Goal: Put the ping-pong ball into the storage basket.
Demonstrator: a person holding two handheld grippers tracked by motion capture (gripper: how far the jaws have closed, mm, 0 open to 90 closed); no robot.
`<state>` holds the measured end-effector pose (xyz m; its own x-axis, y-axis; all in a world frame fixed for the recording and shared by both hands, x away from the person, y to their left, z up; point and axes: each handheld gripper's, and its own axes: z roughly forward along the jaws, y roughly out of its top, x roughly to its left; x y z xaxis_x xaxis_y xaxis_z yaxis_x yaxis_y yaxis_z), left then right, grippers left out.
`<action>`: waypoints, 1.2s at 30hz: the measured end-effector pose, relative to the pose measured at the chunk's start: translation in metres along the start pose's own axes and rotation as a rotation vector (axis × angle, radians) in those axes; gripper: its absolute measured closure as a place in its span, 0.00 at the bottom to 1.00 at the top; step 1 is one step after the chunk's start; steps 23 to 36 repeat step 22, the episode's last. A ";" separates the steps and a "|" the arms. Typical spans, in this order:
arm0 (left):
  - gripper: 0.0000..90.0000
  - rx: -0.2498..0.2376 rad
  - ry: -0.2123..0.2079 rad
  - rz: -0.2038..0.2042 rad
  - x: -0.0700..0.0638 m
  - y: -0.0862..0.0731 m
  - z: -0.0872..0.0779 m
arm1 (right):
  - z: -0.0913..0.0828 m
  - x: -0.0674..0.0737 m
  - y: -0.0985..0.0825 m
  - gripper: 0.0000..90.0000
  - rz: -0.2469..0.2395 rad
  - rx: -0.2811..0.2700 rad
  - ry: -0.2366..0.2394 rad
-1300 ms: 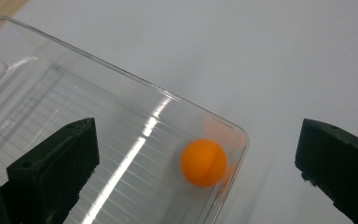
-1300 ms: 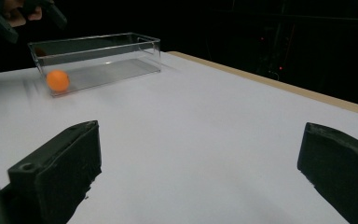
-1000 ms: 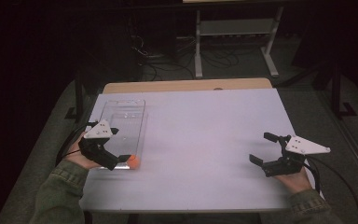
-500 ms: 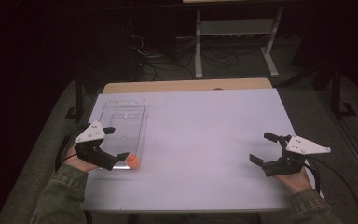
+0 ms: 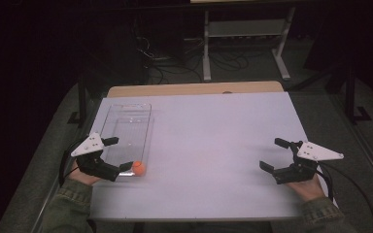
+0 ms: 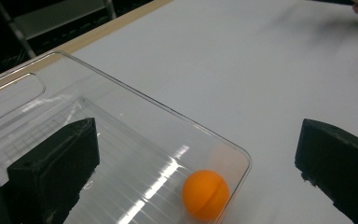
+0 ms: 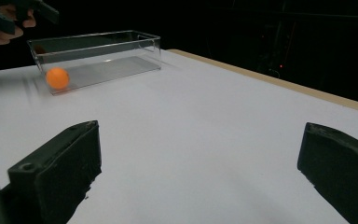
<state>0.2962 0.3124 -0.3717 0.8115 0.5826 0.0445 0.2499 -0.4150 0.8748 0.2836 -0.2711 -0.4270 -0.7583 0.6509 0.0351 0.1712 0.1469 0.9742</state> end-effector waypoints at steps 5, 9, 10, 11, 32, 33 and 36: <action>0.00 -0.036 0.009 -0.015 0.000 -0.005 -0.003 | 0.000 0.000 0.000 0.00 0.001 0.001 0.002; 0.00 -0.075 0.014 -0.031 0.001 -0.008 -0.006 | 0.000 0.000 0.000 0.00 0.002 0.003 0.002; 0.00 -0.080 0.020 -0.030 0.001 -0.009 -0.006 | 0.000 0.000 0.000 0.00 0.002 0.003 0.002; 0.00 -0.083 0.026 -0.032 0.001 -0.010 -0.006 | 0.000 0.000 -0.001 0.00 0.002 0.003 0.002; 0.00 -0.104 0.049 -0.029 0.000 -0.014 -0.008 | 0.001 0.000 -0.001 0.00 0.004 0.008 0.002; 0.00 -0.104 0.049 -0.029 0.000 -0.014 -0.008 | 0.001 0.000 -0.001 0.00 0.004 0.008 0.002; 0.00 -0.104 0.049 -0.029 0.000 -0.014 -0.008 | 0.001 0.000 -0.001 0.00 0.004 0.008 0.002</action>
